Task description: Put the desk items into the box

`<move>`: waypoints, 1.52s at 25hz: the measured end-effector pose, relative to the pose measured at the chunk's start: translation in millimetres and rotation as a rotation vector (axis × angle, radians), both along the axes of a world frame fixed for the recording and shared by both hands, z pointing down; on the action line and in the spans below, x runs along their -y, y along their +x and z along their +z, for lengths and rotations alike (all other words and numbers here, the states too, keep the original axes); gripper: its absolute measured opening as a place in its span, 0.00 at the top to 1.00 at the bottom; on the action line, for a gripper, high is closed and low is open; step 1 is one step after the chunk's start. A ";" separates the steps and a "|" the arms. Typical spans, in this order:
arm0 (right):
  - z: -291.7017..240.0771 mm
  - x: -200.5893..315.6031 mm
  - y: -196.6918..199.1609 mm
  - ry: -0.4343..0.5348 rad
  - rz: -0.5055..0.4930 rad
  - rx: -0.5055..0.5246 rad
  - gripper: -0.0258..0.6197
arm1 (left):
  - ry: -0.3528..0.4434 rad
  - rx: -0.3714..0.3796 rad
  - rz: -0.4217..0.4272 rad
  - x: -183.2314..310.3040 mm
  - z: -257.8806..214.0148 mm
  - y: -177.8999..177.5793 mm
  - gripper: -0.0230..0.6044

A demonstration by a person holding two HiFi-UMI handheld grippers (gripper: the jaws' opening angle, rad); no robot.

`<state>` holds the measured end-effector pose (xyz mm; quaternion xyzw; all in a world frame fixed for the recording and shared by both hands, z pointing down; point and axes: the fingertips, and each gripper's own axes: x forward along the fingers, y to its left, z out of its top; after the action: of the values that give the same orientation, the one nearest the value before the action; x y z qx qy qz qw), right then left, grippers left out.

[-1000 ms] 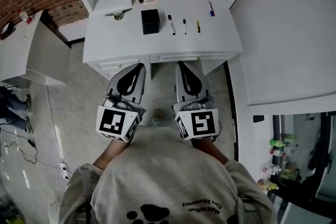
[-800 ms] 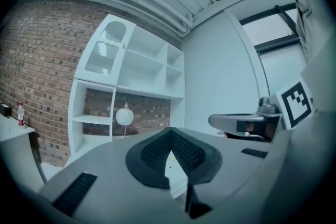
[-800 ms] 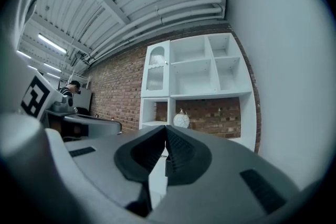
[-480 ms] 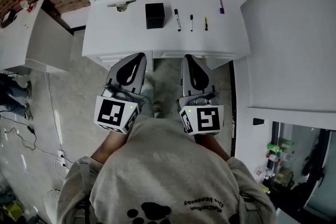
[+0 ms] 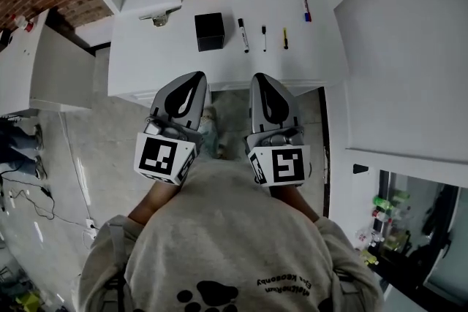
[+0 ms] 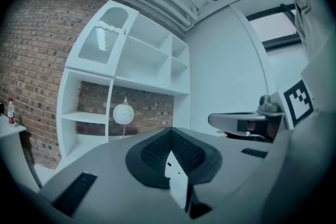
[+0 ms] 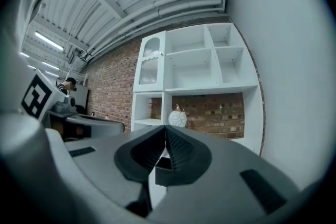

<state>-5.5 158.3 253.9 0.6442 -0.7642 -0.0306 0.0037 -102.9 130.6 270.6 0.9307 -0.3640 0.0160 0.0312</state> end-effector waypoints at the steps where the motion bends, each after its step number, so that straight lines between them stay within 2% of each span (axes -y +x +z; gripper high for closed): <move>1: 0.9 7.5 1.4 -0.002 0.005 -0.002 0.93 | -0.002 0.001 0.005 7.4 0.8 2.1 0.95; 10: 3.9 87.1 9.4 -0.022 0.031 -0.013 0.93 | -0.024 0.006 0.052 87.3 8.0 18.6 0.95; 18: 11.2 142.8 21.8 -0.048 0.095 -0.016 0.93 | -0.032 0.015 0.135 144.9 12.4 37.5 0.95; 24: 23.7 163.7 30.0 -0.076 0.137 -0.009 0.93 | -0.046 0.025 0.178 167.9 20.1 45.3 0.95; 31: 33.4 178.1 35.7 -0.107 0.134 -0.016 0.93 | -0.097 0.017 0.185 181.3 29.9 52.2 0.95; 38: 47.0 195.7 46.7 -0.136 0.105 -0.027 0.93 | -0.101 0.004 0.214 192.0 36.9 65.8 0.95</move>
<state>41.3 -37.4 300.9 0.6814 -0.7294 0.0127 0.0594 -37.1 -61.5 307.5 0.9614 -0.2616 0.0395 0.0754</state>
